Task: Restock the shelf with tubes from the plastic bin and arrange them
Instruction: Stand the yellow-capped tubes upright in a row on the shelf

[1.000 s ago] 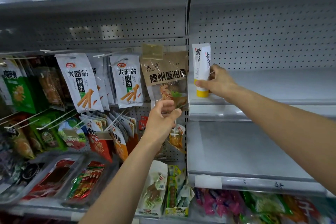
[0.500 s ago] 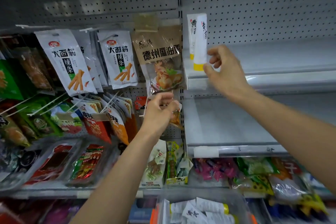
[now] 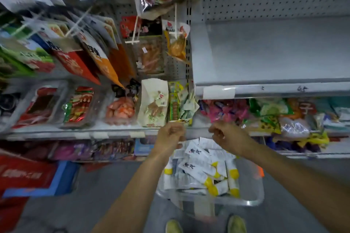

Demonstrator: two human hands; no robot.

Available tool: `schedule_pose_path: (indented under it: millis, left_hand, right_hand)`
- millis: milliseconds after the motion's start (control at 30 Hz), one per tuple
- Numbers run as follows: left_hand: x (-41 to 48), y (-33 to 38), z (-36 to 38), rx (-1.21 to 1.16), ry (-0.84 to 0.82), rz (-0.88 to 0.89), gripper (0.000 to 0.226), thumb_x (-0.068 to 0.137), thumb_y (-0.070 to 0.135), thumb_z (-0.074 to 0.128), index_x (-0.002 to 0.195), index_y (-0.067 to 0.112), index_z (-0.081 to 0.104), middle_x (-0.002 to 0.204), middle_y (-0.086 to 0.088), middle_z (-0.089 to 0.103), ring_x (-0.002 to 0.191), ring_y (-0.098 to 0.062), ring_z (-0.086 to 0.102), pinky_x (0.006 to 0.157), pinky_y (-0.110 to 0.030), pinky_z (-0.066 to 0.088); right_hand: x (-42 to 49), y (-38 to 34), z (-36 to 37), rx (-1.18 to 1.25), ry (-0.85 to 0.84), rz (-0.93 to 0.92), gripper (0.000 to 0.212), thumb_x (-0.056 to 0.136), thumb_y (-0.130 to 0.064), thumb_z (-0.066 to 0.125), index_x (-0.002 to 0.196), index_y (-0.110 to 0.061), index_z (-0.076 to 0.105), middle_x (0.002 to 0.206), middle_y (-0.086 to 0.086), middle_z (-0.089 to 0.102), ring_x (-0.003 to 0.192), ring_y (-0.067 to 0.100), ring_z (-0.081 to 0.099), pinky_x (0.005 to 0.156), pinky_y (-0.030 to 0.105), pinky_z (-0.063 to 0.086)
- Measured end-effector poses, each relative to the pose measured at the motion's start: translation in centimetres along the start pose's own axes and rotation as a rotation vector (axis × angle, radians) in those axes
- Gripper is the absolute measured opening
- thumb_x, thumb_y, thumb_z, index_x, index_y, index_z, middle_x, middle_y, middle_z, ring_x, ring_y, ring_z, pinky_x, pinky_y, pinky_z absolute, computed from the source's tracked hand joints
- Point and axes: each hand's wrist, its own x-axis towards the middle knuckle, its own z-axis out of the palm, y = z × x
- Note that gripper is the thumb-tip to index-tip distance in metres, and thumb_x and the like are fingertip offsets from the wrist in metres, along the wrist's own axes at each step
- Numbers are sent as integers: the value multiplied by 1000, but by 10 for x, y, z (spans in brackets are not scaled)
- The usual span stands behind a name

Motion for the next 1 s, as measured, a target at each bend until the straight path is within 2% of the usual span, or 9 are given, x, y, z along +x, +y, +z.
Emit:
schedule_pose_path:
  millis: [67, 200, 300, 400, 500, 600, 700, 867, 1000]
  left_hand:
    - [18, -36, 7, -42, 11, -117, 14, 94, 4, 58, 90, 17, 62, 83, -9, 63, 67, -20, 58, 62, -32, 48]
    - [47, -101, 32, -163, 62, -357, 14, 92, -2, 58, 86, 11, 55, 73, -9, 56, 57, -20, 50, 48, -22, 41]
    - [74, -138, 57, -120, 117, -462, 25, 88, 1, 63, 108, 11, 52, 76, -6, 54, 60, -17, 47, 54, -26, 43]
    - [105, -164, 71, -5, 190, -423, 49, 89, 4, 62, 133, 10, 43, 104, -7, 58, 88, -23, 58, 72, -29, 42]
    - [125, -173, 81, 43, 274, -423, 65, 89, 10, 64, 146, 9, 32, 140, -9, 49, 125, -27, 50, 93, -31, 40]
    - [138, -180, 90, 76, 308, -457, 61, 87, 23, 68, 141, 13, 43, 137, -10, 51, 122, -32, 50, 89, -34, 43]
    - [145, -185, 98, 71, 342, -434, 50, 84, 31, 71, 130, 21, 55, 123, -6, 59, 114, -30, 54, 99, -45, 46]
    - [142, -189, 105, 6, 395, -346, 26, 83, 23, 74, 104, 13, 61, 91, -3, 63, 88, -24, 58, 86, -37, 49]
    - [125, -183, 108, 66, 361, -206, 18, 82, 20, 75, 88, 13, 60, 85, -3, 65, 77, -19, 57, 69, -27, 47]
  right_hand:
    - [6, 36, 32, -54, -163, 87, 23, 90, -20, 59, 112, -13, 60, 99, 0, 57, 101, 22, 60, 81, 30, 46]
    - [12, 99, 87, -157, -393, 212, 40, 93, -23, 56, 130, -10, 49, 130, 10, 52, 120, 28, 50, 93, 34, 44]
    - [16, 126, 113, -247, -453, 251, 49, 93, -16, 53, 140, -10, 39, 135, 12, 46, 124, 30, 44, 93, 37, 43]
    - [24, 145, 133, -345, -412, 300, 52, 89, -11, 52, 139, -12, 37, 134, 12, 44, 124, 31, 42, 95, 42, 44]
    - [28, 157, 150, -421, -424, 343, 56, 89, -15, 53, 141, -11, 33, 139, 12, 41, 128, 30, 39, 96, 42, 41]
    - [30, 163, 165, -482, -355, 331, 60, 86, -20, 60, 140, -12, 34, 139, 11, 38, 128, 29, 39, 98, 40, 40]
    - [29, 170, 178, -610, -242, 270, 58, 81, -22, 67, 132, -15, 42, 132, 8, 44, 125, 28, 41, 98, 39, 38]
    - [24, 183, 177, -678, -117, 159, 46, 48, -31, 87, 90, -20, 72, 86, 3, 66, 86, 26, 63, 67, 37, 48]
    - [20, 181, 160, -616, -194, 77, 35, 94, -35, 48, 127, -26, 55, 124, -3, 59, 122, 22, 48, 92, 37, 36]
